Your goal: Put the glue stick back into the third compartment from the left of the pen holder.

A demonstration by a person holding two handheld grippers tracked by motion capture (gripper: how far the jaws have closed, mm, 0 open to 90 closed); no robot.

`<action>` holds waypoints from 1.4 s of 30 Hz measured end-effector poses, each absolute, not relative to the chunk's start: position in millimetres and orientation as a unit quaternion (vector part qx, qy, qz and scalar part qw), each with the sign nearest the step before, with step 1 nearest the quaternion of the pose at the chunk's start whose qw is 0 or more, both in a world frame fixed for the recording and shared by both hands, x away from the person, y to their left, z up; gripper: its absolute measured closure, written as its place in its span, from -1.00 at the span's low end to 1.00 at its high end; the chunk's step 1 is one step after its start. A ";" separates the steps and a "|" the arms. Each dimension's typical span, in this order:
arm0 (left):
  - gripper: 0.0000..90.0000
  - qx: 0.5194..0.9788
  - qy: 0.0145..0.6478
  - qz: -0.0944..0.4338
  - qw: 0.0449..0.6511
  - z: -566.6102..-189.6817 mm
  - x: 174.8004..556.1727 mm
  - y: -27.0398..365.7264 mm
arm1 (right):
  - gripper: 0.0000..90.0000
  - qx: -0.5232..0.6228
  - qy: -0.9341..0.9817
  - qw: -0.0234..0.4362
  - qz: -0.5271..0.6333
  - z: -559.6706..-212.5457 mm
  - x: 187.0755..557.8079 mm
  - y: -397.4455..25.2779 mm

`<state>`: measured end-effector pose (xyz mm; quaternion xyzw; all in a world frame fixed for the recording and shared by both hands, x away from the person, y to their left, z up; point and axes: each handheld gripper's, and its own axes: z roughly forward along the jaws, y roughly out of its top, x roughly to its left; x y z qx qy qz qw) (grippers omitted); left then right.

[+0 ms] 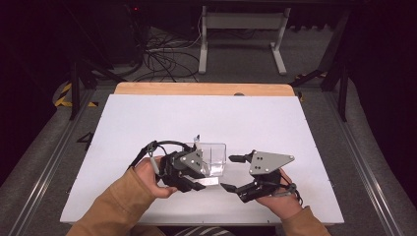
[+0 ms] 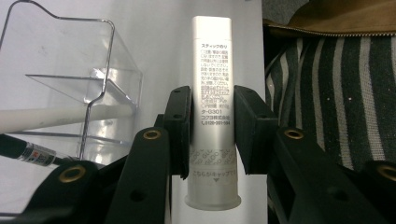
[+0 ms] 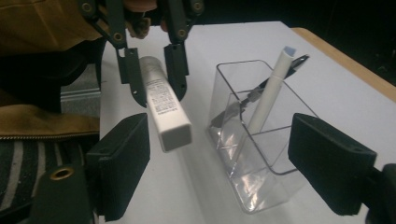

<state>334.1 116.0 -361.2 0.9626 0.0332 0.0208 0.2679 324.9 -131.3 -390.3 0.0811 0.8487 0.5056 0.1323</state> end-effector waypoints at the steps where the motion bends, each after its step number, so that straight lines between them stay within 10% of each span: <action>1: 0.54 0.963 0.032 0.020 0.267 -361.5 334.5 115.3 | -0.48 0.077 0.851 0.131 0.502 -390.1 324.5 -129.0; 42: 0.54 0.969 -0.003 0.007 0.246 -366.4 334.5 106.6 | 0.56 -0.023 0.909 0.076 0.410 -399.1 322.7 -93.5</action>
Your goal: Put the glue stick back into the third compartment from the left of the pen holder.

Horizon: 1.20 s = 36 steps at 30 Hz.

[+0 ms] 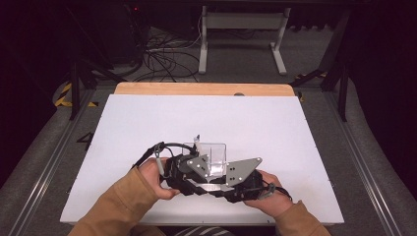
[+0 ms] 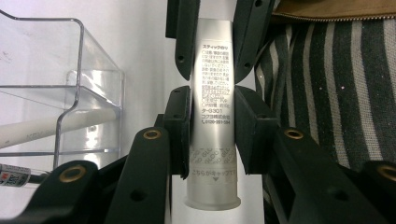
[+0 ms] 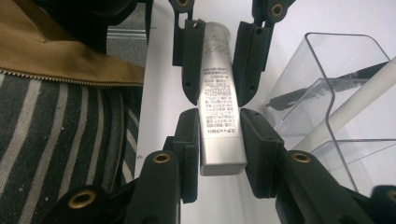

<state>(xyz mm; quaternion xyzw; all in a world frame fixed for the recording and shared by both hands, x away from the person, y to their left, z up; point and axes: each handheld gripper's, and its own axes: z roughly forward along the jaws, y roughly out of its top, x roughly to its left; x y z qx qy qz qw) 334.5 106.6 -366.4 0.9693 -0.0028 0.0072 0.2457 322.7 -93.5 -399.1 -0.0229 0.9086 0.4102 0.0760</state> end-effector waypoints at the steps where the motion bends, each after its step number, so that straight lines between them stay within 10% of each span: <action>1: 0.54 0.969 -0.002 0.006 0.245 -366.1 334.3 106.8 | 0.57 -0.026 0.909 0.076 0.410 -399.0 322.6 -93.6; 36: 0.37 0.958 0.008 0.018 0.287 -357.6 330.2 122.8 | 0.59 -0.016 0.884 0.078 0.460 -392.7 317.7 -115.5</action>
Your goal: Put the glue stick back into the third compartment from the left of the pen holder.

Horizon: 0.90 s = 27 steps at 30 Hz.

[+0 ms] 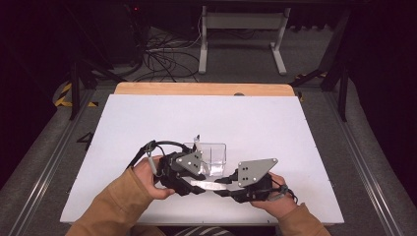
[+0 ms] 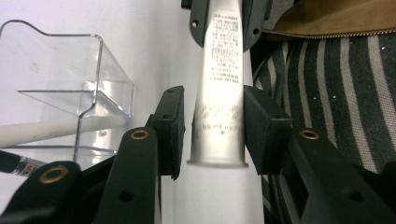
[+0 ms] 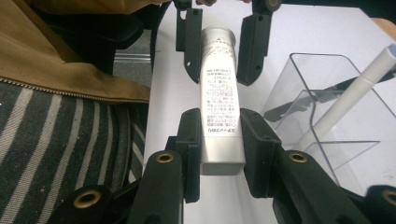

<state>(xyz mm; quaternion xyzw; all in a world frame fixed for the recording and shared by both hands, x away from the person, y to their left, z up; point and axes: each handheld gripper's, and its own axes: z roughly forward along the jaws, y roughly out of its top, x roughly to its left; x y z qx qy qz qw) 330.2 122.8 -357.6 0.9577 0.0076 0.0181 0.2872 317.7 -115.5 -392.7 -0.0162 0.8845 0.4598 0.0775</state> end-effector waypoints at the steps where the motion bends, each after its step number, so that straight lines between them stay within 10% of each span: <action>1: 0.36 0.958 0.009 0.018 0.286 -357.2 330.0 123.9 | 0.59 -0.017 0.884 0.076 0.461 -392.8 318.1 -116.4; 27: 0.43 0.953 0.010 0.023 0.300 -347.5 329.7 131.2 | 0.58 -0.006 0.866 0.082 0.493 -399.5 319.0 -132.6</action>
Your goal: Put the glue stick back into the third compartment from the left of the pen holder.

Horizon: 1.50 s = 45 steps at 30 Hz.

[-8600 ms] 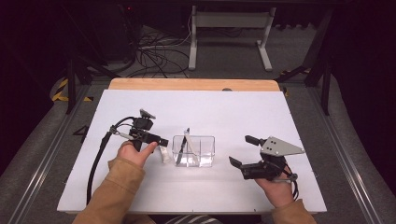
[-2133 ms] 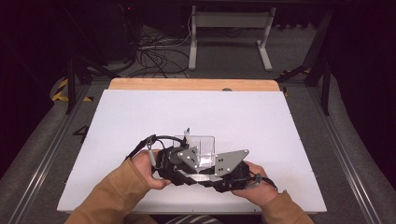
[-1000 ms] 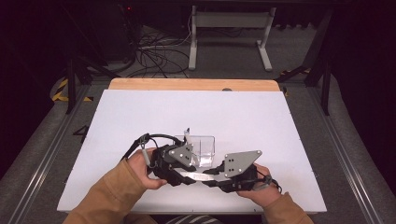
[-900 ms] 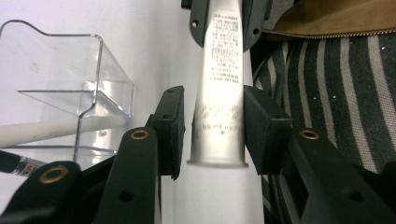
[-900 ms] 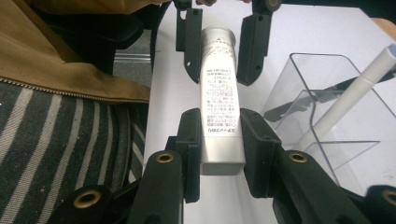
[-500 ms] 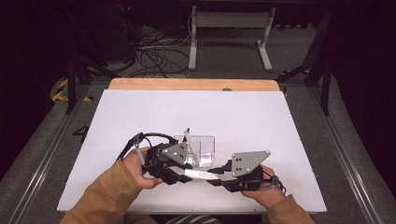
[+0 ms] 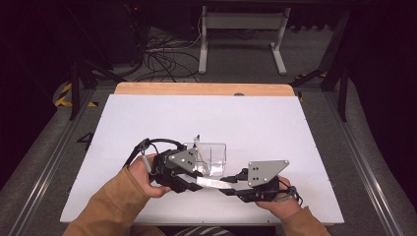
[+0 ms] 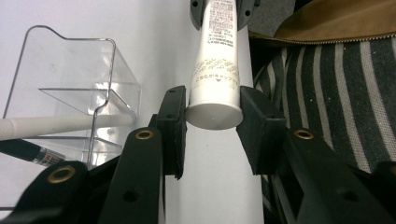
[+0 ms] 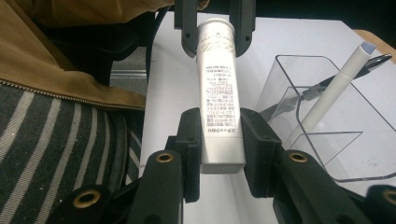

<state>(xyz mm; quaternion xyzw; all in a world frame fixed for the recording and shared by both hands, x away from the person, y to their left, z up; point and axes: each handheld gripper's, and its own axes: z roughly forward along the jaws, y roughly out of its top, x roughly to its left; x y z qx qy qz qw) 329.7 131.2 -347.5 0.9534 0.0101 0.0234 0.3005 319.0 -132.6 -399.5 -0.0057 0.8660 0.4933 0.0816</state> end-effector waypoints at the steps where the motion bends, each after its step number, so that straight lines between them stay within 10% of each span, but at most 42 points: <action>1: 0.43 0.954 0.009 0.024 0.297 -346.5 329.6 130.7 | 0.58 -0.006 0.866 0.082 0.494 -399.6 319.1 -132.6; 11: 0.44 0.957 0.007 0.023 0.290 -335.3 332.6 124.3 | 0.54 -0.002 0.860 0.096 0.501 -397.8 318.9 -136.7; 18: 0.44 0.963 0.007 0.048 0.267 -317.4 335.4 113.0 | -0.12 0.024 0.849 0.121 0.514 -397.1 318.6 -137.9; 45: 0.44 0.951 0.144 0.106 0.251 -282.0 385.5 87.5 | -0.53 0.113 0.808 0.131 0.563 -399.2 318.1 -190.2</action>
